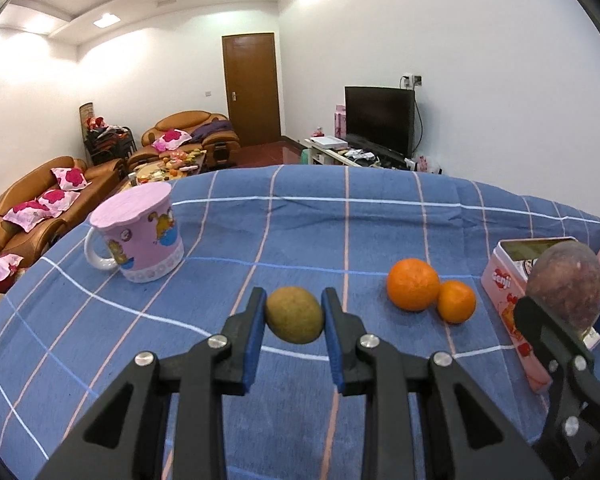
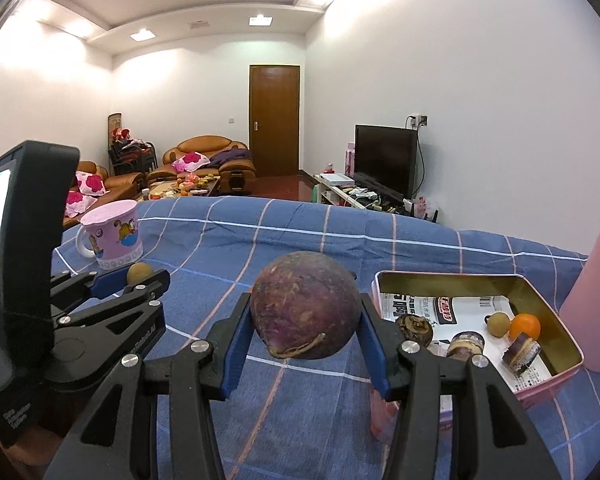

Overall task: Organize fruits
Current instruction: 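Carry the purple fruit with the right tool while the left tool grasps a brown fruit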

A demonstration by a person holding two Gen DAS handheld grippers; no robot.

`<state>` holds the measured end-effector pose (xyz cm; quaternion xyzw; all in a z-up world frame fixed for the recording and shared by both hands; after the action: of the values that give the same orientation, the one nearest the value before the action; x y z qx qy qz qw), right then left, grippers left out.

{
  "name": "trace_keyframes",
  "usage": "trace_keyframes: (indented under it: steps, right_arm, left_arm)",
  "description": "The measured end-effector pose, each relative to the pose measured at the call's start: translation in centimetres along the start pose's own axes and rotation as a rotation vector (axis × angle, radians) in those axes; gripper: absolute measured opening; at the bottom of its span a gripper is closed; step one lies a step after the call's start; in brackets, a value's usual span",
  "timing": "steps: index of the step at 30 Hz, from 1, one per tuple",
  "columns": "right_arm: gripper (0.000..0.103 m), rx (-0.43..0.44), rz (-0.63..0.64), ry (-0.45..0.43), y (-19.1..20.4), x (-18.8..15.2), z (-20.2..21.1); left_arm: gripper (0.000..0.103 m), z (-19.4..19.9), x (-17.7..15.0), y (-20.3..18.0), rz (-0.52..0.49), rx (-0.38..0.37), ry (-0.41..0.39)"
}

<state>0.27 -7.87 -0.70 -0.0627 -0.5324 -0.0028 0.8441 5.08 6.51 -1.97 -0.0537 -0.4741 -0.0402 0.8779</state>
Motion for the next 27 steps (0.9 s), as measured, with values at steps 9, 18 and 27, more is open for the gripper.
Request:
trace_keyframes:
  steps: [9,18,27]
  right_arm:
    - [0.052,-0.006,0.017,-0.01,-0.1,-0.2,0.7]
    - [0.052,-0.015,0.021,-0.012,-0.9,-0.5,1.4]
    - [0.052,-0.029,0.023,-0.012,-2.1,-0.9,2.0]
  left_arm:
    - [0.03,1.0,-0.5,-0.1,0.014,0.01,-0.017]
    - [0.03,1.5,-1.0,-0.8,0.004,-0.002,-0.022]
    - [0.03,1.7,-1.2,-2.6,-0.019,-0.01,-0.025]
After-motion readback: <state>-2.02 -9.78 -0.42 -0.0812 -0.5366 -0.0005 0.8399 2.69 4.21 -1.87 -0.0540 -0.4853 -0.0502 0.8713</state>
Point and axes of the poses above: each gripper's, at about its wrist camera, not at the fingertips, and z roughly against the way its jaws point, y to its left, x to its top, the point moved 2 cm from there along -z, roughly the way its jaws point, and after that the axes turned 10 degrees about -x, right-handed, at the moved point
